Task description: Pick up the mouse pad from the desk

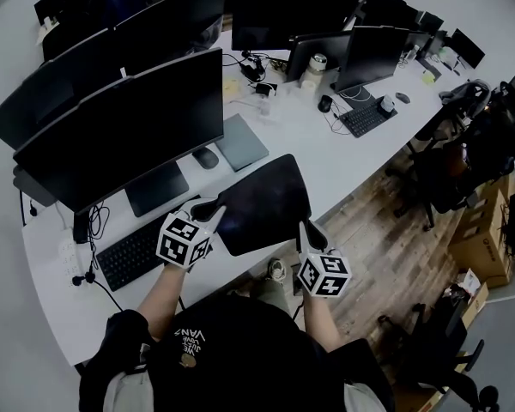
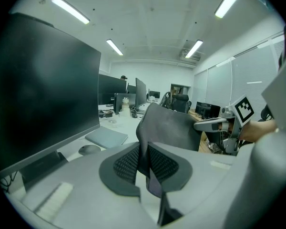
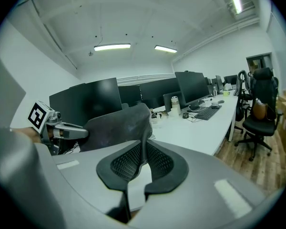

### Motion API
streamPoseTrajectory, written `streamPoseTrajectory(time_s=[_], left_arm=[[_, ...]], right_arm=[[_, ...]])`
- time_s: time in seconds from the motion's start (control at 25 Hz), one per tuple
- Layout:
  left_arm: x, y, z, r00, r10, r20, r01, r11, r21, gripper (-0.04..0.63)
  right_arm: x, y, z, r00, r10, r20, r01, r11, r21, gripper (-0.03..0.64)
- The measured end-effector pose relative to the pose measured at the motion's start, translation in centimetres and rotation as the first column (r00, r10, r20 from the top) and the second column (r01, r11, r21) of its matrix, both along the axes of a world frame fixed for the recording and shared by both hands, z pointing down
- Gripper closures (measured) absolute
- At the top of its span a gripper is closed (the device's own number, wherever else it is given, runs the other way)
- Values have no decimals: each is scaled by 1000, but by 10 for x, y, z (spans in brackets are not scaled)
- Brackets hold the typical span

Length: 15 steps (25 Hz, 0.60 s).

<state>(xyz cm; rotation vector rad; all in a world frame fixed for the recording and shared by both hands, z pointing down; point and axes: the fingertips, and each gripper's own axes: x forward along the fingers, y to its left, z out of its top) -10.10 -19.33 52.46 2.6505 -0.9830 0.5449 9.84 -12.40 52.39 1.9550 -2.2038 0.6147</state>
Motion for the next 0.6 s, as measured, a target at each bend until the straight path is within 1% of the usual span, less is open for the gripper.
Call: streamPoseTrajectory(time_s=[0.6], left_arm=[[4, -2, -3, 1000, -5, -12, 5, 1000, -3, 551]], right_arm=[[6, -2, 0, 1000, 5, 0, -5, 1000, -6, 578]])
